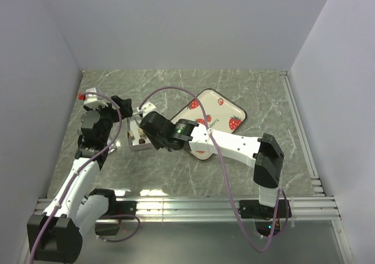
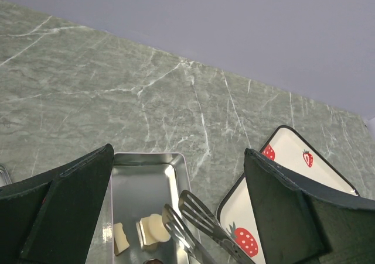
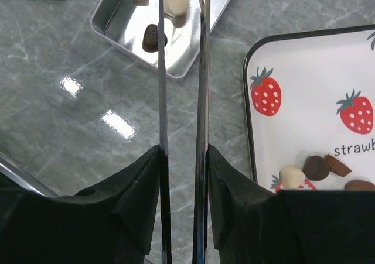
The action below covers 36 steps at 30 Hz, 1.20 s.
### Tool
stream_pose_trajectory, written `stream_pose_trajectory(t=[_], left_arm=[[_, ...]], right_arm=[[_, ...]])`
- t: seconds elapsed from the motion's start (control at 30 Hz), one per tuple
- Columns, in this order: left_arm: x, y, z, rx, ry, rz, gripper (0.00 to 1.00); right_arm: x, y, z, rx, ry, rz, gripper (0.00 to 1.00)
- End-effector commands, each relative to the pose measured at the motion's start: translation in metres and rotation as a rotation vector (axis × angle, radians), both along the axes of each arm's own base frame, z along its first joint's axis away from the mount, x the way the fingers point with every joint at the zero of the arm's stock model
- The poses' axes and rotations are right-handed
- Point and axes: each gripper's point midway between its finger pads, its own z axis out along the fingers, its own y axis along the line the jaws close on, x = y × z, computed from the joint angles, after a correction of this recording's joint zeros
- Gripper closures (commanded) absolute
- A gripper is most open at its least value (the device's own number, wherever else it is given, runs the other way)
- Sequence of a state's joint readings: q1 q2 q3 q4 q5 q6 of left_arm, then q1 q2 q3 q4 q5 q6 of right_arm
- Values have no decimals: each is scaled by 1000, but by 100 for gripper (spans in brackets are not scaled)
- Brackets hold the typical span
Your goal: Pack the chocolate
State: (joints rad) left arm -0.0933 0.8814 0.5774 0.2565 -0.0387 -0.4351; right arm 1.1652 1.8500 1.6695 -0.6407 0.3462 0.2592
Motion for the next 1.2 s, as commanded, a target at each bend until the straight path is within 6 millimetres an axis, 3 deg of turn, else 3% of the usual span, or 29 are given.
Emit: stream_pose_trajectory(t=[0.0, 0.07, 0.1, 0.17, 0.2, 0.27, 0.3, 0.33, 0.4, 0.47, 0.5, 0.57, 0.67, 1.0, 1.17], left_arm=[[2, -2, 23, -8, -58, -5, 1], [2, -1, 22, -7, -55, -2, 0], [2, -1, 22, -9, -56, -2, 0], [3, -1, 23, -9, -56, -2, 1], [3, -1, 23, -7, -56, -2, 1], [2, -2, 23, -8, -56, -5, 1], [2, -2, 22, -7, -55, -7, 1], [2, -2, 23, -8, -58, -5, 1], [2, -2, 22, -8, -56, -7, 0], [2, -2, 24, -8, -61, -8, 1], [2, -2, 23, -8, -59, -8, 1], [3, -3, 23, -8, -56, -10, 0], [5, -4, 21, -6, -50, -14, 1], [5, -4, 21, -7, -49, -18, 1], [6, -4, 21, -5, -47, -17, 1]], right_arm=[[3, 4, 21, 36, -41, -8, 58], [2, -5, 24, 38, -50, -29, 58], [0, -13, 14, 14, -45, -40, 58], [-1, -28, 22, 34, -62, -78, 58], [-3, -39, 11, 11, -55, -91, 58], [-6, -55, 22, 41, -71, -132, 58], [-9, -66, 13, 18, -66, -147, 58], [-9, -75, 21, 42, -77, -176, 58], [-13, -94, 12, 19, -74, -205, 58], [-15, -108, 18, 49, -82, -250, 58], [-18, -118, 11, 30, -78, -259, 58], [-20, -131, 16, 60, -85, -299, 58], [-27, -157, 10, 60, -80, -357, 57], [-45, -207, -16, 43, -29, -465, 57], [-60, -215, -30, 59, 19, -453, 57]])
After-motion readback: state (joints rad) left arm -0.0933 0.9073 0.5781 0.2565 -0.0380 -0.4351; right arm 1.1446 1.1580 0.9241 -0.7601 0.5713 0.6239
